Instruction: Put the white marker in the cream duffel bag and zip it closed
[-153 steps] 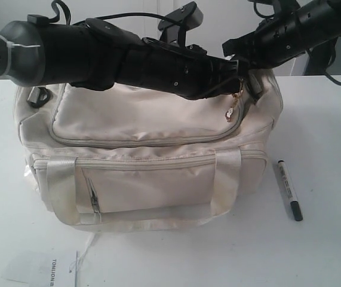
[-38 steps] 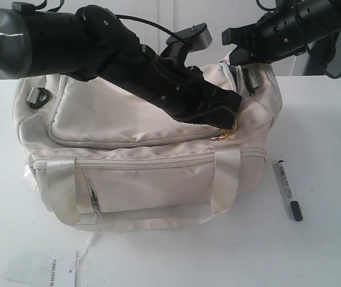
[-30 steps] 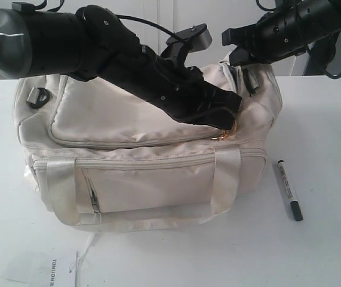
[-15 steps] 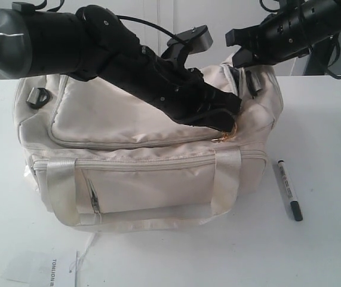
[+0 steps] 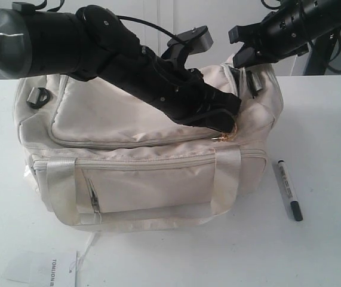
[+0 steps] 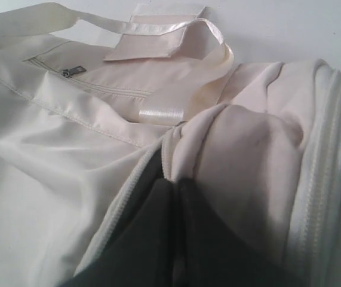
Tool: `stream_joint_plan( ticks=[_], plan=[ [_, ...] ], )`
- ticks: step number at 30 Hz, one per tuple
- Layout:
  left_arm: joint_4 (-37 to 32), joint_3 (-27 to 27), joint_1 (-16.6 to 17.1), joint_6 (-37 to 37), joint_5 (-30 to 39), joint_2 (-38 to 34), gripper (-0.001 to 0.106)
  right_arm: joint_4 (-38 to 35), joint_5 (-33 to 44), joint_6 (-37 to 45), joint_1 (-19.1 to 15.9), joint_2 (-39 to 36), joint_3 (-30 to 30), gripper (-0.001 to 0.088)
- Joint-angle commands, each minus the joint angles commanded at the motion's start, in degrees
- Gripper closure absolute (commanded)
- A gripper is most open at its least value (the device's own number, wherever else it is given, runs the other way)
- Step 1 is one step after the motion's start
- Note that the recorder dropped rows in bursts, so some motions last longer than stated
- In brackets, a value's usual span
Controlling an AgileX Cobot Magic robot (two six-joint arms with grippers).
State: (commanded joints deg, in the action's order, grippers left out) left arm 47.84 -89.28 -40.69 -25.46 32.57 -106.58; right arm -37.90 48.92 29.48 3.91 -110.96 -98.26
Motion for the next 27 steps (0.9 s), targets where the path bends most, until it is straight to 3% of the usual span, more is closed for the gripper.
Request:
stream_joint_plan(
  ticks=[14, 27],
  plan=[
    [-2.1, -0.1, 0.0, 0.0, -1.0, 0.0, 0.105, 1.2, 4.2, 0.0, 0.0, 0.1, -1.6, 0.0868],
    [-2.1, -0.1, 0.0, 0.2, 4.2, 0.0, 0.105, 4.5, 4.5, -1.9, 0.0, 0.1, -1.6, 0.0868]
  ],
)
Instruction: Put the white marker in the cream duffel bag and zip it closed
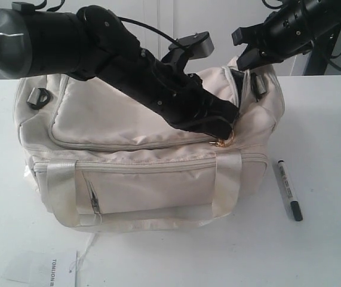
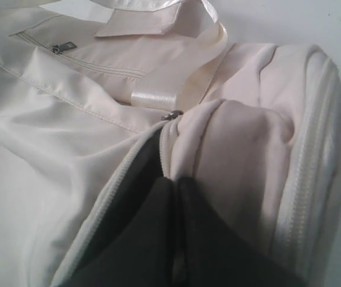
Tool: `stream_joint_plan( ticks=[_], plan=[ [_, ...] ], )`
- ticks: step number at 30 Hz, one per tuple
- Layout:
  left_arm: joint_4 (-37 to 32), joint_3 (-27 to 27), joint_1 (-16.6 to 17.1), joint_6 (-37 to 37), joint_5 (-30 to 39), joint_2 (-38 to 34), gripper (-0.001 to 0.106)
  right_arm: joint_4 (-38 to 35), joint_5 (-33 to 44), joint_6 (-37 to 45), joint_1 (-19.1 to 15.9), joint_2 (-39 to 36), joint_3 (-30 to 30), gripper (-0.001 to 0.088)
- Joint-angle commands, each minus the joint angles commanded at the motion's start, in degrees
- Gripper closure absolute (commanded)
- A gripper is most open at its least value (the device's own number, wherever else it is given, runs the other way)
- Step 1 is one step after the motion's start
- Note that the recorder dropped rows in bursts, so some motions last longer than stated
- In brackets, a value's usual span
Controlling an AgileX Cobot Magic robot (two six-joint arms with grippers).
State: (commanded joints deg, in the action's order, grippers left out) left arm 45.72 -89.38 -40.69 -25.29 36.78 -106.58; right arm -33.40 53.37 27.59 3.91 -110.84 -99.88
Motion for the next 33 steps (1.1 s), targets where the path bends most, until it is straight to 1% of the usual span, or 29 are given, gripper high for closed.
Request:
stream_joint_plan(
  ticks=[3, 9, 17, 23, 31, 33],
  plan=[
    [0.0, 0.0, 0.0, 0.0, 0.5, 0.1, 0.105, 0.0, -0.2, -0.7, 0.0, 0.0, 0.0, 0.0868],
    [-2.4, 0.0, 0.0, 0.0, 0.3, 1.3, 0.105, 0.0, -0.4, -0.8, 0.0, 0.0, 0.0, 0.0868],
    [-3.2, 0.0, 0.0, 0.0, 1.3, 2.1, 0.105, 0.0, -0.6, -1.8, 0.0, 0.0, 0.0, 0.0868],
    [-7.2, 0.0, 0.0, 2.7, 2.3, 2.1, 0.105, 0.0, -1.0, -2.3, 0.0, 0.0, 0.0, 0.0868],
    [-7.9, 0.0, 0.0, 2.7, 2.8, 2.8, 0.105, 0.0, -1.0, -2.3, 0.0, 0.0, 0.0, 0.0868],
    [-9.0, 0.0, 0.0, 3.1, 2.8, 3.2, 0.105, 0.0, -1.0, -2.3, 0.0, 0.0, 0.0, 0.0868]
  ],
)
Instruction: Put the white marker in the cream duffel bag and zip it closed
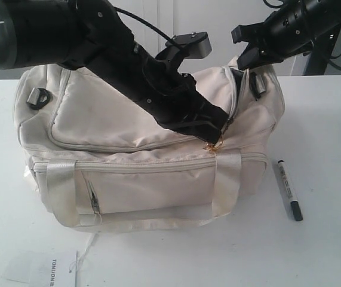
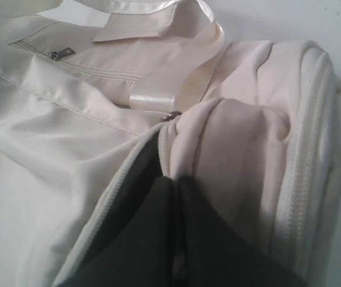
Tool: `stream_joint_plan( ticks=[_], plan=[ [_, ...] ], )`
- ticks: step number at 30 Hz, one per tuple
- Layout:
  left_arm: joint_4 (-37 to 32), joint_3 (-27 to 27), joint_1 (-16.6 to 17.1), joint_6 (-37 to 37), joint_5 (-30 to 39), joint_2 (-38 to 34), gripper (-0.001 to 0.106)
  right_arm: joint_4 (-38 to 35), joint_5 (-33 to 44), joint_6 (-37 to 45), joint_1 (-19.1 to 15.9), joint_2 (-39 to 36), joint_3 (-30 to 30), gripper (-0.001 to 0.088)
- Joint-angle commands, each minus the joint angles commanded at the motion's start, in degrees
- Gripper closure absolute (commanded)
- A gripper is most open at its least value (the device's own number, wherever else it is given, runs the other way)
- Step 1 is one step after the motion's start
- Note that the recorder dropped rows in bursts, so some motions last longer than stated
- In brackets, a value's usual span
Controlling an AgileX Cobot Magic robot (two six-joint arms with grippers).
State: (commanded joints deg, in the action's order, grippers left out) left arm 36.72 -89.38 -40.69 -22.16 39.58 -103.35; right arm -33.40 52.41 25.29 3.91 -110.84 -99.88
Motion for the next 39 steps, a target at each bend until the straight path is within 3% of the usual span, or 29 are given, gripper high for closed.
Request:
stream_joint_plan(
  ticks=[39],
  plan=[
    [-9.1, 0.0, 0.0, 4.3, 6.5, 0.7, 0.105, 0.2, 0.2, -2.0, 0.0, 0.0, 0.0, 0.0868]
  ],
)
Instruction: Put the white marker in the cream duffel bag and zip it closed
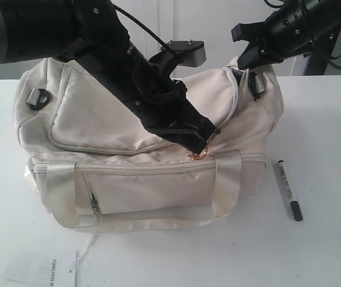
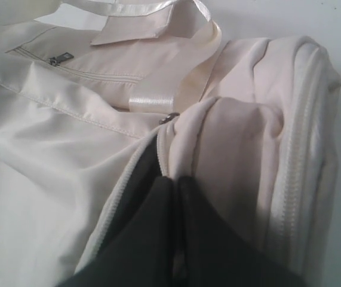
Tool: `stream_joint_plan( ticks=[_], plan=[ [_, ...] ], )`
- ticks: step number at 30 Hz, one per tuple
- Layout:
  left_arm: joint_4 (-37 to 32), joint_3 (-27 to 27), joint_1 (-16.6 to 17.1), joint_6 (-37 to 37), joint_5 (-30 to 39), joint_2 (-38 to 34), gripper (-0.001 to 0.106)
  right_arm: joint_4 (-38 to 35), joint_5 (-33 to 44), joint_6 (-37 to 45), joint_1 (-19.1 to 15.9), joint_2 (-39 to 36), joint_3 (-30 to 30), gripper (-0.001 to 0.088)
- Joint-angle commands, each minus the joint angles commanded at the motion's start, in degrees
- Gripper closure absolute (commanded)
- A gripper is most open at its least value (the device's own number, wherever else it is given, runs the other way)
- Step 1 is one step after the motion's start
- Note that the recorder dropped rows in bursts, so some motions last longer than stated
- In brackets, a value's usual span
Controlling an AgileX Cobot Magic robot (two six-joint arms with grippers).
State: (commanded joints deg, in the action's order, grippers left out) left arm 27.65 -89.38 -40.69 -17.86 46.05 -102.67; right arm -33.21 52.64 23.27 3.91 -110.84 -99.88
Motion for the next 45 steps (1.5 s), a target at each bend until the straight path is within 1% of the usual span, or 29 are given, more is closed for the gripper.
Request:
stream_joint_plan(
  ticks=[4, 9, 12, 29, 31, 33, 36, 38, 40, 42, 45],
  plan=[
    [-2.2, 0.0, 0.0, 1.2, 1.0, 0.0, 0.105, 0.0, 0.0, 0.0, 0.0, 0.0, 0.0, 0.0868],
    [-2.5, 0.0, 0.0, 1.2, 0.5, 1.3, 0.105, 0.0, 0.0, 0.0, 0.0, 0.0, 0.0, 0.0868],
    [-3.8, 0.0, 0.0, 1.2, 0.6, 2.0, 0.105, 0.0, 0.0, 0.0, 0.0, 0.0, 0.0, 0.0868],
    [-5.4, 0.0, 0.0, 1.4, -0.3, 4.4, 0.105, 0.0, 0.0, -1.5, 0.0, 0.0, 0.0, 0.0860],
    [-5.4, 0.0, 0.0, 1.4, -0.5, 4.3, 0.105, 0.0, 0.0, -1.8, 0.0, 0.0, 0.0, 0.0814],
    [-5.4, 0.0, 0.0, 1.5, -1.0, 4.1, 0.105, 0.0, 0.0, -2.7, 0.0, 0.0, 0.0, 0.0733],
    [-5.4, 0.0, 0.0, 1.7, -1.6, 4.0, 0.105, 0.0, 0.0, -2.9, 0.0, 0.4, 0.0, 0.0546],
    [-5.4, 0.0, 0.0, 1.7, -1.6, 4.0, 0.105, 0.0, 0.6, -3.6, -0.1, 1.2, 0.0, 0.0441],
    [-5.4, 0.0, 0.0, 1.6, -1.7, 4.0, 0.105, 0.0, 2.4, -4.4, -0.1, 2.6, 0.0, 0.0364],
    [-5.5, 0.0, 0.0, 1.6, -2.0, 4.0, 0.105, 0.9, 4.5, -4.4, -0.1, 4.2, 0.0, 0.0334],
    [-5.5, 0.0, 0.0, 1.6, -2.1, 4.0, 0.105, 4.5, 8.1, -6.8, -0.1, 6.6, 0.1, 0.0334]
  ],
)
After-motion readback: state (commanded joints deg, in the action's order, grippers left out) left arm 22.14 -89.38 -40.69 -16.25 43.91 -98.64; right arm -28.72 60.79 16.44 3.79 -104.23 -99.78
